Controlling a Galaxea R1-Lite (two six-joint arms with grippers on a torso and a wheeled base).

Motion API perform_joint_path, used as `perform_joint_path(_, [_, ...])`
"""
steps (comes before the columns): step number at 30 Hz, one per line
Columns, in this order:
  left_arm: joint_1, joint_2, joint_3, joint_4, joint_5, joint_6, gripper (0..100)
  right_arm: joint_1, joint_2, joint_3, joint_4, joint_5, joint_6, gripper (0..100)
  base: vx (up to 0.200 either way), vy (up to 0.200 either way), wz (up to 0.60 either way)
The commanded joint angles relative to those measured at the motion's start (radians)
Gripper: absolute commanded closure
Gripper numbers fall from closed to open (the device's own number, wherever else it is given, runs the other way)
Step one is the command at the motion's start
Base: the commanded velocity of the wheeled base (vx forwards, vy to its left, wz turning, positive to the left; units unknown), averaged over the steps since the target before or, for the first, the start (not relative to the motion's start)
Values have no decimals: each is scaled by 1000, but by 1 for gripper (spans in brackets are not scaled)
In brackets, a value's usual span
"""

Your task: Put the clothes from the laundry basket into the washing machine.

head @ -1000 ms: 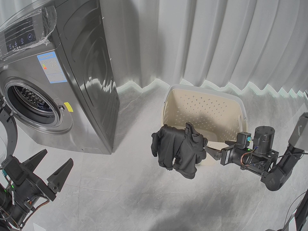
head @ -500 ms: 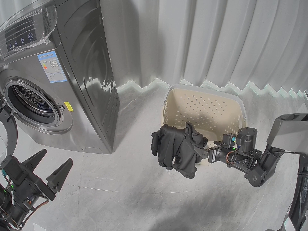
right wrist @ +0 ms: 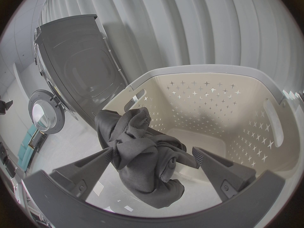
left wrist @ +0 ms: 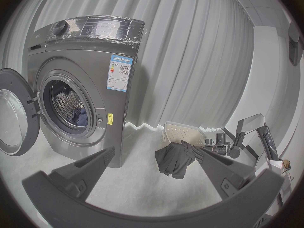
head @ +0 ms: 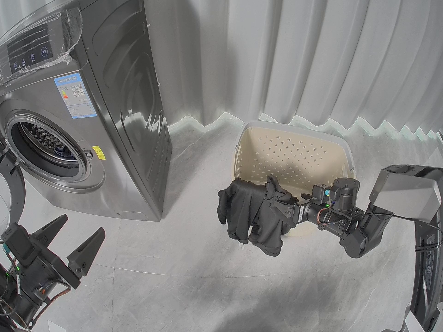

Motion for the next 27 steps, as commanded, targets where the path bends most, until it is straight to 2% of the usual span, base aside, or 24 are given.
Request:
perform_joint_path(1, [0,2,0,0,0,-1,0,0,27,-28,-2,4,1,0,0,0,0])
perform_joint_path(6, [-1,2,-3,0,-1,-1,0,0,27,-33,-1,24,1,0,0,0,0])
perform_joint_path(7, [-1,2,-5,0,-1,-1,0,0,28,-37,-2,24,2,100,0,0,0])
perform_joint_path(18, [0,-3,-9,0,-1,-1,0,4,30,-49,-7,41,13,100,0,0,0])
perform_joint_path(27, [0,-4,-12,0,-1,-1,0,-2,-85,32,-34,41,63,100,0,0,0])
